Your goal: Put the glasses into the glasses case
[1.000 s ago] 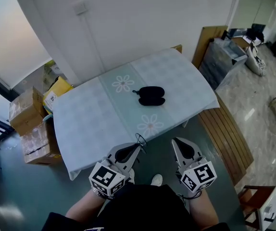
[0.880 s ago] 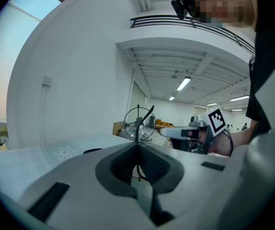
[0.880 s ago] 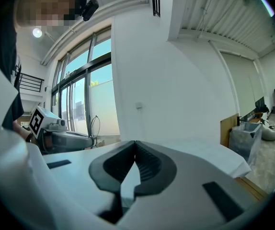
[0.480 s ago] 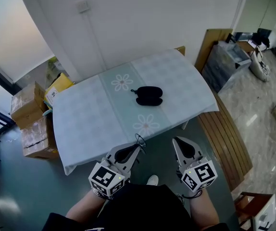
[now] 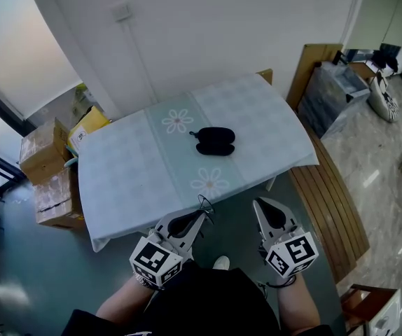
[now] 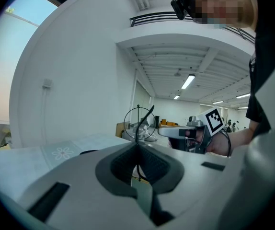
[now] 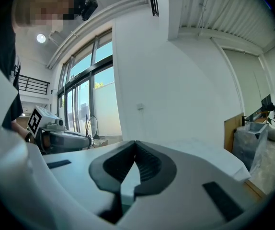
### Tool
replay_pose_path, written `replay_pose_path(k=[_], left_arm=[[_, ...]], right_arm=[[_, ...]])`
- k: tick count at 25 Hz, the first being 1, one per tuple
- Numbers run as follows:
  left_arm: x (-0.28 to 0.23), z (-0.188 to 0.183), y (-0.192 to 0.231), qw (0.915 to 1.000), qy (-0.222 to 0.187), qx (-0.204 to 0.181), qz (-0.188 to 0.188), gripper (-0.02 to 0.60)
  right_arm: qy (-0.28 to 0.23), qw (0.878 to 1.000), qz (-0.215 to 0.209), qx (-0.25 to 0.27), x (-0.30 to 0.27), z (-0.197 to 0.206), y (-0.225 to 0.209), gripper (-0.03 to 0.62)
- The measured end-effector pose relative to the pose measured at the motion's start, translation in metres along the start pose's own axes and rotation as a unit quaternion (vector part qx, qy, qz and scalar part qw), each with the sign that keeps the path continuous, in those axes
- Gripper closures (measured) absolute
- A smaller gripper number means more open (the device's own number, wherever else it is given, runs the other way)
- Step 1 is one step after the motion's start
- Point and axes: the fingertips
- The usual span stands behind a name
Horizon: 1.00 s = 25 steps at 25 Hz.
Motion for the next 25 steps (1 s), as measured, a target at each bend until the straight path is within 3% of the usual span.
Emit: replay_pose_path(k=[10, 25], left_arm=[[-0.011, -0.005, 0.023, 1.0000, 0.000, -0.004, 0.003, 0.552], [-0.046, -0.015, 0.099, 0.9992, 0.013, -0.005, 0.037, 0.552]], right_arm=[[-0.006, 1.000, 0.008, -0.008, -0.020, -0.002, -0.006, 0.571], [0.002, 0.999, 0.049, -0.015, -0.085, -0.007, -0.026, 0.571]])
Point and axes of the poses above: the fingertips, and each gripper's own axes: x backward along the fingers, y to its left, z out of its underside, and after that the axes turned 3 degrees about -z, right-handed
